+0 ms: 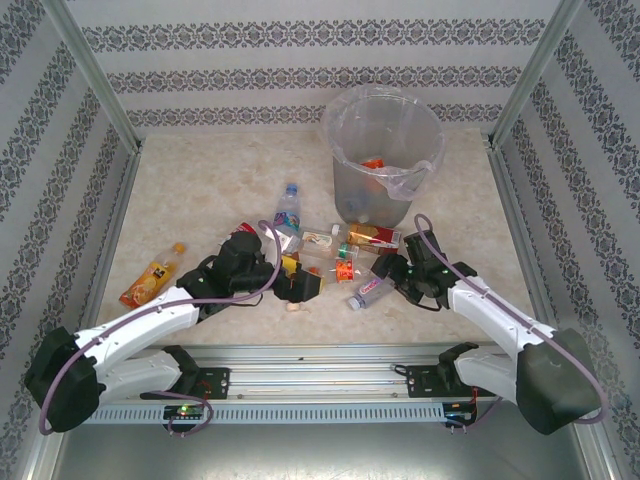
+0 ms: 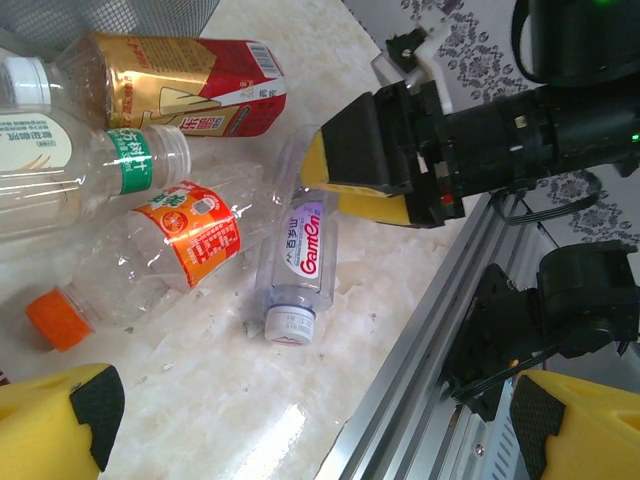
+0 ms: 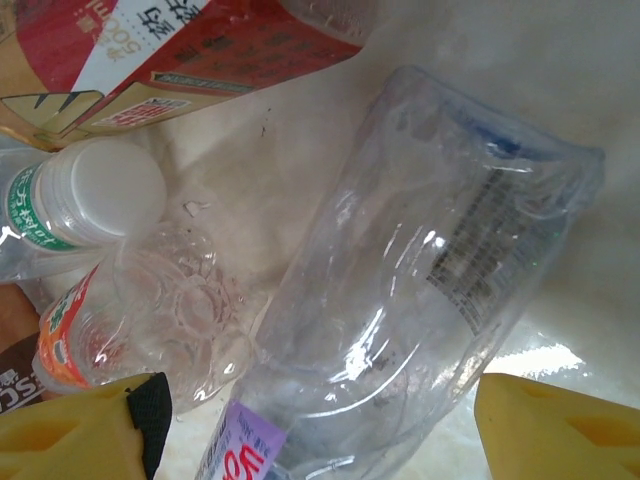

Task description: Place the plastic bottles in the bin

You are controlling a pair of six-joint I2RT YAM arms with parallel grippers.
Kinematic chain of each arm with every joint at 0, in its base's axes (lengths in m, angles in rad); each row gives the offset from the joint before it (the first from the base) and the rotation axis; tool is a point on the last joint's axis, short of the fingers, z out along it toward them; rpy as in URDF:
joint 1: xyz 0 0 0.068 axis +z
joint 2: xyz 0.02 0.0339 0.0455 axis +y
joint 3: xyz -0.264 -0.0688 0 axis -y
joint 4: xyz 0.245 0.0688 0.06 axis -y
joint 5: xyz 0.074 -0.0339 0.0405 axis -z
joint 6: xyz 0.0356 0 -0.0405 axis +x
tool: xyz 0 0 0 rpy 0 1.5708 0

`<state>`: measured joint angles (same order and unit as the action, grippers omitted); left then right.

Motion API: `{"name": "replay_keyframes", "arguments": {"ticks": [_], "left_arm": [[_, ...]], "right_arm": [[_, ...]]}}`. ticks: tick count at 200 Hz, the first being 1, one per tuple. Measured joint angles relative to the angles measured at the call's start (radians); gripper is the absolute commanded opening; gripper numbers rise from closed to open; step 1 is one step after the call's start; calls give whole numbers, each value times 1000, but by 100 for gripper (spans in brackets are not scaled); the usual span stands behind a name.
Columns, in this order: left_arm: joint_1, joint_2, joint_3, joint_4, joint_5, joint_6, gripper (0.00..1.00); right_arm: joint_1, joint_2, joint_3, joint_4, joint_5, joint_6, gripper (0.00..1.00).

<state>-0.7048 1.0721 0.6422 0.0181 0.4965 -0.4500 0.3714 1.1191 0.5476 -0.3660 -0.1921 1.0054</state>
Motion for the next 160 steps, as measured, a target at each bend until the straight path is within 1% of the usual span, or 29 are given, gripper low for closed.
{"name": "replay_keyframes", "arguments": {"ticks": [29,75,122,141,160], "left_arm": [[0,-14,-6,16,0,-4,100],[-2,-24,-23,32,-4,-18,100],[-3,-28,-56,69,-8,-34,100],[-3,-30,-60,78,-11,-37,100],[-3,-32,-60,81,-11,-37,100]], "right_arm": [[6,23,0,10,3,19,80],[6,30,-14,29,31,47,76],[6,95,-15,68,37,48,72],[6,114,-15,83,38,48,68],[6,116,-16,100,42,48,60]]}}
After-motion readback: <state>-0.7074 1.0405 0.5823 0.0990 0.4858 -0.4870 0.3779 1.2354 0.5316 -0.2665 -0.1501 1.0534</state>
